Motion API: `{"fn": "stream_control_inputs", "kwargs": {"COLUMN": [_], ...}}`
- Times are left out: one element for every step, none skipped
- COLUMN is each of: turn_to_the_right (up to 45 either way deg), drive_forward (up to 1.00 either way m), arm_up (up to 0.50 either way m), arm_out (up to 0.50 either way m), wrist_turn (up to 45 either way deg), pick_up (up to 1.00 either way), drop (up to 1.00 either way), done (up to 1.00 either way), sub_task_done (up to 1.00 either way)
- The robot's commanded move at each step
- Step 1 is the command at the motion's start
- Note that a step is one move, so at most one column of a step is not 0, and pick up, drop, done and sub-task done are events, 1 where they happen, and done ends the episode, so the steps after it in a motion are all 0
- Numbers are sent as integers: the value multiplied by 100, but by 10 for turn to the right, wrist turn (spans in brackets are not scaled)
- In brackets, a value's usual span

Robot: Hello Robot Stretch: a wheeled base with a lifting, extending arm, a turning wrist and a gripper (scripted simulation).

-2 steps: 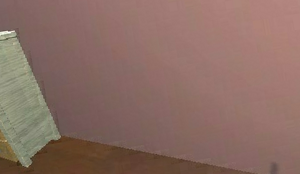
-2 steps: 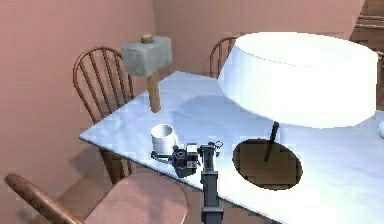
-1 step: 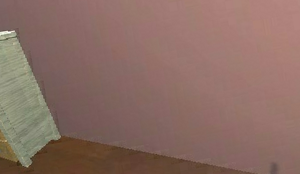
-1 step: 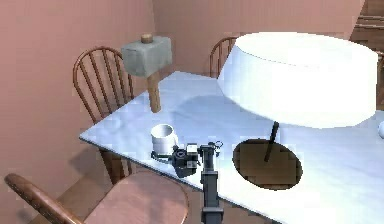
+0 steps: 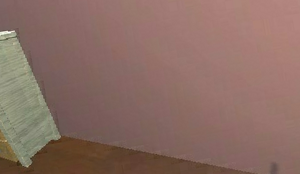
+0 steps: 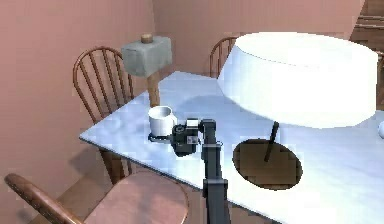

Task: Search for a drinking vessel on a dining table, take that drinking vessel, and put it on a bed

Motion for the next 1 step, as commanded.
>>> {"fn": "stream_control_inputs", "kwargs": {"turn_to_the_right": [0], "drive_forward": [0], "arm_up": [22], "arm_out": [0], "wrist_turn": [0], "pick_up": [0], "drop": [0], "done": [0], "sub_task_done": [0]}}
